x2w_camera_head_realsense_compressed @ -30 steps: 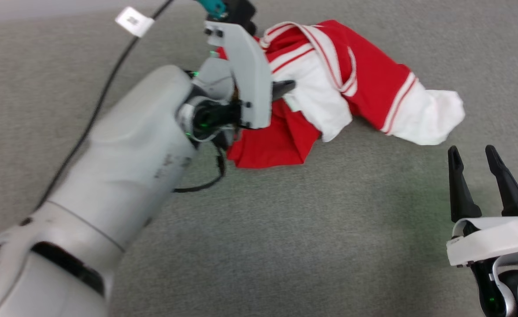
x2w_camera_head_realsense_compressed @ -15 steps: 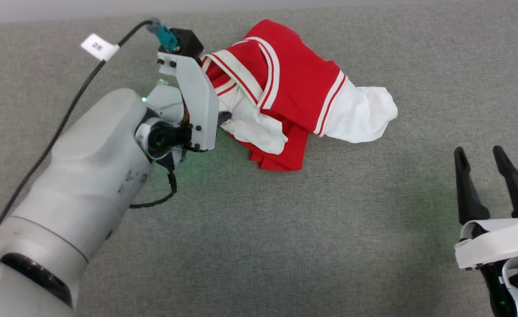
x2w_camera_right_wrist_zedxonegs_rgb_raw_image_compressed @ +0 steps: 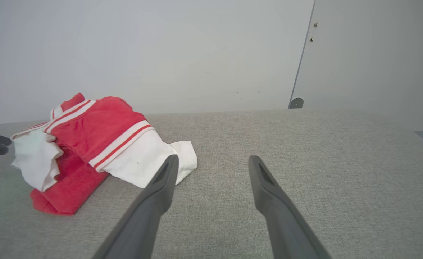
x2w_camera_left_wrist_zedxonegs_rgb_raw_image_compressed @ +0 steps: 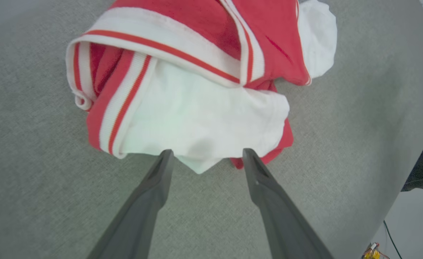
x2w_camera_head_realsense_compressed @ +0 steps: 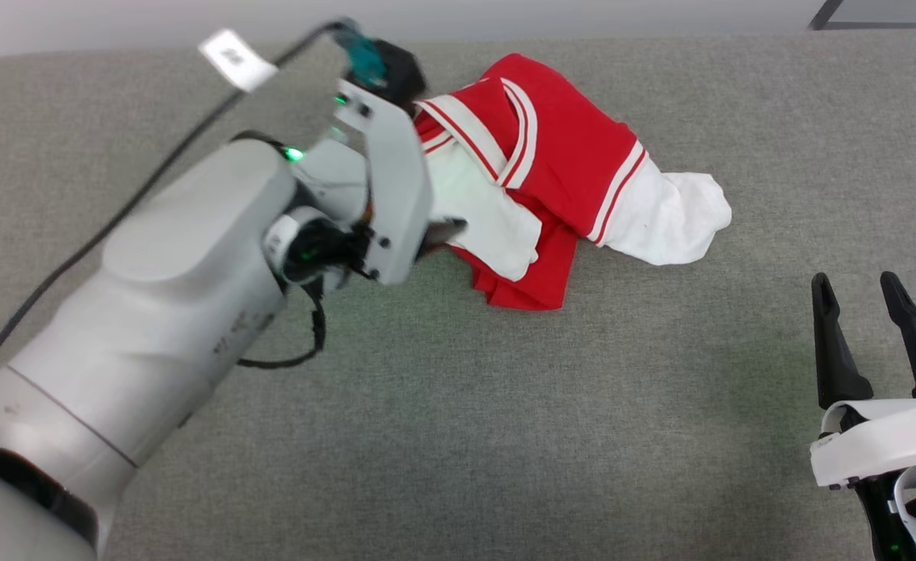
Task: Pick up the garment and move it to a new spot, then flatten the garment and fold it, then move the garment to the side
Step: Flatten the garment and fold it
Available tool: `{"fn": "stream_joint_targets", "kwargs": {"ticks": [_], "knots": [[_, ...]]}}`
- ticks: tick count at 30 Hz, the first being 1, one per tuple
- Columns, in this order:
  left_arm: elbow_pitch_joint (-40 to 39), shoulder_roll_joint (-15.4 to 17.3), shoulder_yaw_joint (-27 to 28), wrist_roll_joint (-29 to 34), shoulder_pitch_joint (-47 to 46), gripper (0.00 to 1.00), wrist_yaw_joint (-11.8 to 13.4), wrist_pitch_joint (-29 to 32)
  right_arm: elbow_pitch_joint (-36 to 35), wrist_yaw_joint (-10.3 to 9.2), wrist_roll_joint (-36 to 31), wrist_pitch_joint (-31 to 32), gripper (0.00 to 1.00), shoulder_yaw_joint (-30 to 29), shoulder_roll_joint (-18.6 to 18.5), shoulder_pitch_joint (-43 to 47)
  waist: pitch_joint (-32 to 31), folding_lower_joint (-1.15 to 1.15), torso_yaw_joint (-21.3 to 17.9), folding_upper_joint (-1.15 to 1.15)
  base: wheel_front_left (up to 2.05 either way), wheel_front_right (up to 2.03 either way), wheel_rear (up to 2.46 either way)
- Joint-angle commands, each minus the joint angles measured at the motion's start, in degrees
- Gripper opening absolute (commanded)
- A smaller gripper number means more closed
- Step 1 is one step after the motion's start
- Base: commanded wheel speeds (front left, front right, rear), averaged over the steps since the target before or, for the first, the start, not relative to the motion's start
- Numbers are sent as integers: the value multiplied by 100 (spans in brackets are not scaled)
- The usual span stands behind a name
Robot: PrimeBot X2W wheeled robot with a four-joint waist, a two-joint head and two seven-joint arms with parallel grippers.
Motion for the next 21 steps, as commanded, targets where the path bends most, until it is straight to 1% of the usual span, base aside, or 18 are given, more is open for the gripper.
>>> {"fn": "stream_joint_targets", "kwargs": {"ticks": [1,5,8,10,12,16,21], "knots": [[-181,30,-32,14,51,100,47,95,-22,-6,-30,7,100,1,19,78,-20,0,6,0,0,0,0],[-867,74,-171,84,36,100,243,356,-37,-6,-1,-18,100,25,23,87,7,0,-41,0,0,0,0],[-1276,62,-185,54,109,100,478,451,-10,-6,25,-57,100,15,33,59,42,0,-89,0,0,0,0],[-1391,68,-247,111,132,100,629,521,14,-6,33,-82,100,28,43,23,83,0,-128,0,0,0,0],[-1391,48,-280,172,130,100,774,545,36,-6,43,-112,100,61,52,-31,142,0,-177,0,0,0,0],[-1190,-96,-237,192,121,100,996,467,117,-6,89,-184,100,104,65,-103,255,0,-280,0,0,0,0],[-814,-286,-232,319,32,100,1117,269,207,-6,100,-276,100,134,81,-174,365,0,-377,0,0,0,0]]}}
